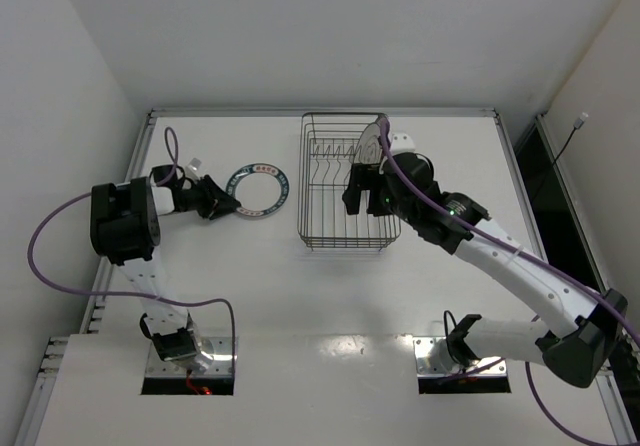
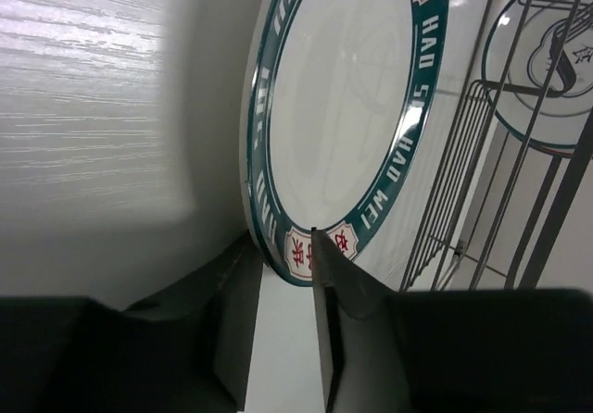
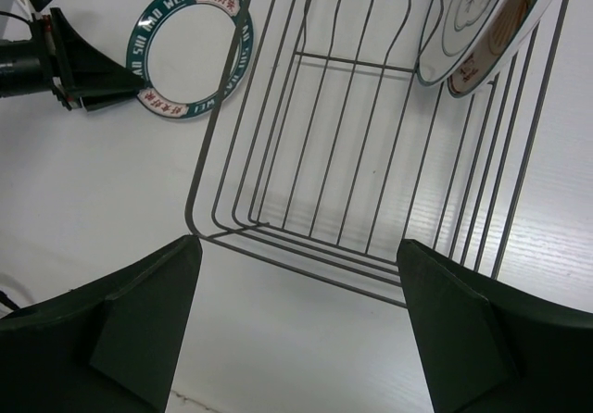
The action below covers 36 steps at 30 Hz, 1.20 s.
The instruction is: Load the plates into the dish rack
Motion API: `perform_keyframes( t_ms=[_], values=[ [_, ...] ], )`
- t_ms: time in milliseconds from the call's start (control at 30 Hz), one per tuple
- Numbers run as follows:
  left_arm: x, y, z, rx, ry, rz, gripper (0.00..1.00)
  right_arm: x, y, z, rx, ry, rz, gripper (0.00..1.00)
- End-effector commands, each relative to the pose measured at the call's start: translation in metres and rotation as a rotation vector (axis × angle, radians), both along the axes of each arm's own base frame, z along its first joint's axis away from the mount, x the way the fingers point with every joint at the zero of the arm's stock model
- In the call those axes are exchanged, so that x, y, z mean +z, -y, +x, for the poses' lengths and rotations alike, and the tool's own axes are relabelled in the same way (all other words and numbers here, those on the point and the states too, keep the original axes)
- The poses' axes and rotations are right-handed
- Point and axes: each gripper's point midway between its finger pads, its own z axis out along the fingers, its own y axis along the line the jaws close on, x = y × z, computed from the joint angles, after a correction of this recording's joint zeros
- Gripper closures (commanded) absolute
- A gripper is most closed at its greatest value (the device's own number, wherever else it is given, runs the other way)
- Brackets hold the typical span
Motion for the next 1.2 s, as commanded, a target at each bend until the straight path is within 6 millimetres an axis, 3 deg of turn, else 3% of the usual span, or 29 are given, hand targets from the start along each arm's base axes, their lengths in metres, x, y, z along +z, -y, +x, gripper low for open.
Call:
perform_keyframes(
  t_ms=[0,67,167,267,300,400,467,633,767,833,867,900,933,1000,1033,1167],
  values=[
    [-0.028,-0.006,-0.014,-0.004,-0.074,0.079,0.75,0.007,0.007,0.003,-0.032,0.026,0.005,0.16],
    [-0.023,-0.007,-0.011,-0.009,-0.057,0.087,0.89,0.011,0.011,0.001,-0.04,0.039,0.01,0.16],
    [-0.015,-0.011,-0.008,-0.003,-0.035,0.114,0.94,0.009,0.014,0.0,-0.055,0.04,0.015,0.16],
    [0.006,-0.017,-0.003,0.016,0.018,0.167,1.0,0.011,0.016,-0.003,-0.055,0.041,0.016,0.16],
    [0.027,-0.021,0.003,0.032,0.074,0.198,1.0,0.011,0.016,-0.003,-0.055,0.041,0.016,0.17],
    [0.06,-0.024,0.005,0.05,0.185,0.233,1.0,0.015,0.011,-0.004,-0.034,0.053,0.043,0.17],
    [0.1,-0.019,0.003,0.055,0.314,0.228,1.0,0.023,0.003,-0.006,0.01,0.067,0.075,0.17],
    [0.163,-0.01,-0.011,0.047,0.54,0.246,1.0,0.031,-0.022,-0.01,0.134,0.088,0.145,0.17],
    [0.194,0.023,-0.022,-0.057,0.684,-0.004,1.0,0.021,-0.033,-0.004,0.174,0.056,0.205,0.23],
    [0.204,0.037,-0.036,-0.134,0.715,-0.144,1.0,0.022,-0.041,-0.004,0.225,0.059,0.244,0.25],
    [0.203,0.042,-0.044,-0.141,0.714,-0.201,1.0,0.033,-0.041,0.003,0.233,0.103,0.267,0.28],
    [0.231,0.05,-0.054,-0.169,0.8,-0.273,1.0,0.033,-0.042,0.007,0.237,0.106,0.274,0.3],
    [0.236,0.052,-0.06,-0.183,0.818,-0.31,1.0,0.03,-0.045,0.01,0.254,0.098,0.282,0.31],
    [0.236,0.061,-0.069,-0.196,0.75,-0.44,1.0,0.037,-0.046,0.021,0.264,0.123,0.309,0.31],
    [0.243,0.062,-0.077,-0.229,0.825,-0.443,1.0,0.038,-0.052,0.02,0.303,0.12,0.328,0.31],
    [0.24,0.081,-0.079,-0.296,0.791,-0.494,1.0,0.044,-0.076,0.035,0.416,0.159,0.397,0.31]
  ],
)
